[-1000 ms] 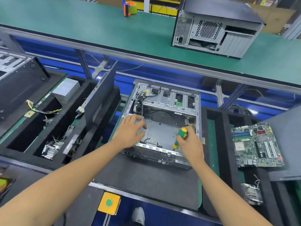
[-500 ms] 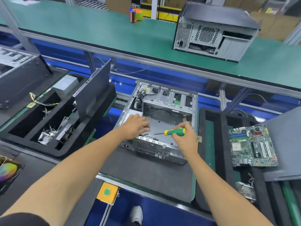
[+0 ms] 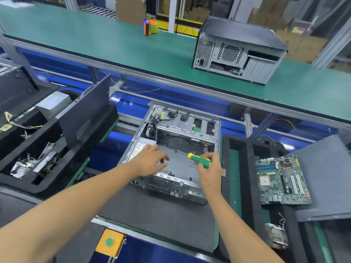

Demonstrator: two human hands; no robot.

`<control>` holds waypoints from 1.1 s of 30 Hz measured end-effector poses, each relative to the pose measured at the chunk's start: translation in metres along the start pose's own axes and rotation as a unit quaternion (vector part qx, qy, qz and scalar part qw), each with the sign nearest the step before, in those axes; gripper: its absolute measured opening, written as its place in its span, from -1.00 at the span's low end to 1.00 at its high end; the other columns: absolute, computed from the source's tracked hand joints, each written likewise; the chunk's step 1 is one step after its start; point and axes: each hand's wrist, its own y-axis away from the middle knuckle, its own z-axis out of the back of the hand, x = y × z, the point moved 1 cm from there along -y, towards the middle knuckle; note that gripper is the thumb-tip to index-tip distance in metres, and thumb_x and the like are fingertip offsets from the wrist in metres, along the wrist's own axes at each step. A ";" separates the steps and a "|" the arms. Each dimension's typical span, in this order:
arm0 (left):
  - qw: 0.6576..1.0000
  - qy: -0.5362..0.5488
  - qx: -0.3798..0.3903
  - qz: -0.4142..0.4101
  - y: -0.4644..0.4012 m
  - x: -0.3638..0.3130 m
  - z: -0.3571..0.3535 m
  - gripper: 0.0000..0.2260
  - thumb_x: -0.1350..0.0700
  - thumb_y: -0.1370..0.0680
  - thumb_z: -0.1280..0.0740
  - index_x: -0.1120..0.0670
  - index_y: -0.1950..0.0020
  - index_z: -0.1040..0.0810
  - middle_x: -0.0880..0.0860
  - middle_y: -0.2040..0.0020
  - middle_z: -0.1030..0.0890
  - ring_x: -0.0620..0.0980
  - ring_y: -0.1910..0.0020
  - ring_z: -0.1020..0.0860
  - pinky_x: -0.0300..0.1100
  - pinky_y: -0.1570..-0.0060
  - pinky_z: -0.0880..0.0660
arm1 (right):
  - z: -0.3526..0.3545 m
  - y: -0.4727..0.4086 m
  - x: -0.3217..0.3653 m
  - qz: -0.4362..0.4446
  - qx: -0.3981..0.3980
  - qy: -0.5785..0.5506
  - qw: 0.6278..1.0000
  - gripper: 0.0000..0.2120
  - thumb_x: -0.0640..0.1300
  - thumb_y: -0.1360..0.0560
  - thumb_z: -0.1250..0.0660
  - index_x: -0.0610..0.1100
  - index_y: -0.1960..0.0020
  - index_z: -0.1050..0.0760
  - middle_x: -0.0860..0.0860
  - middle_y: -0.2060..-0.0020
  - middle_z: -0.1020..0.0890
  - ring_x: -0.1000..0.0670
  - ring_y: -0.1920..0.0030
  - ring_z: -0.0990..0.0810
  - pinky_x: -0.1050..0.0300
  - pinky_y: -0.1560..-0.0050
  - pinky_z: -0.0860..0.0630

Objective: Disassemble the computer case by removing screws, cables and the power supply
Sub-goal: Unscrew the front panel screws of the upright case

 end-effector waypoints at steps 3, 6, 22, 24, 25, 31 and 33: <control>0.996 0.087 -0.034 -0.001 -0.020 -0.020 0.007 -0.63 -0.31 -0.60 -0.18 -0.18 -0.30 -0.47 -0.25 -0.05 -0.58 -0.16 -0.09 -0.39 -0.08 -0.19 -0.34 | -0.001 0.000 0.000 0.004 -0.003 -0.014 1.000 -0.66 -0.26 -0.38 -0.33 0.15 0.05 -0.37 0.06 0.09 -0.56 0.02 0.07 -0.56 0.12 0.10 -0.51; 0.989 0.145 0.006 -0.001 -0.027 -0.034 -0.001 -0.68 -0.40 -0.59 -0.12 -0.22 -0.11 -0.47 -0.23 0.03 -0.62 -0.20 0.03 -0.52 -0.08 0.00 -0.47 | -0.001 -0.001 -0.003 -0.001 -0.009 -0.017 1.000 -0.67 -0.21 -0.38 -0.35 0.17 0.05 -0.36 0.02 0.12 -0.53 -0.03 0.15 -0.54 0.13 0.16 -0.49; 0.943 0.328 -0.003 0.053 -0.015 -0.038 0.006 -0.45 -0.49 -0.57 0.00 -0.18 -0.09 -0.63 -0.21 0.18 -0.72 -0.22 0.24 -0.68 0.01 -0.01 -0.62 | -0.011 0.011 -0.004 0.112 0.010 0.068 0.991 -0.67 -0.24 -0.39 -0.47 0.06 0.10 -0.36 0.04 0.15 -0.49 0.00 0.18 -0.51 0.09 0.20 -0.45; 0.928 0.370 0.012 0.038 -0.015 -0.037 0.007 -0.51 -0.46 -0.57 -0.10 -0.15 -0.10 -0.62 -0.15 0.16 -0.74 -0.16 0.19 -0.71 0.05 -0.05 -0.62 | -0.026 0.019 0.003 0.143 0.021 0.054 0.988 -0.65 -0.22 -0.37 -0.41 0.11 0.06 -0.32 0.03 0.11 -0.42 0.07 0.14 -0.46 0.22 0.15 -0.41; 0.914 0.405 0.014 0.034 -0.015 -0.036 0.007 -0.55 -0.43 -0.57 -0.18 -0.12 -0.08 -0.63 -0.10 0.14 -0.74 -0.11 0.17 -0.72 0.07 -0.08 -0.62 | -0.032 0.022 0.005 0.146 0.037 0.056 0.987 -0.64 -0.18 -0.35 -0.40 0.12 0.03 -0.31 0.03 0.07 -0.38 0.13 0.11 -0.44 0.29 0.11 -0.39; 0.867 0.494 -0.043 0.054 -0.018 -0.028 0.006 -0.72 -0.15 -0.61 -0.36 0.06 0.01 -0.50 0.06 0.15 -0.70 0.06 0.12 -0.70 -0.01 -0.01 -0.61 | -0.037 0.021 0.004 0.185 0.249 0.162 0.937 -0.49 0.04 -0.36 -0.37 -0.13 -0.21 -0.29 -0.01 -0.17 -0.25 0.02 -0.09 -0.39 0.10 -0.13 -0.46; 0.850 0.514 -0.087 0.070 -0.020 -0.025 0.007 -0.79 -0.03 -0.67 -0.31 0.11 0.00 -0.44 0.16 0.15 -0.66 0.11 0.12 -0.67 0.05 -0.03 -0.63 | -0.040 0.023 0.009 0.186 0.261 0.209 0.924 -0.35 0.09 -0.33 -0.39 -0.10 -0.30 -0.21 -0.01 -0.22 -0.21 -0.06 -0.19 -0.34 0.04 -0.20 -0.44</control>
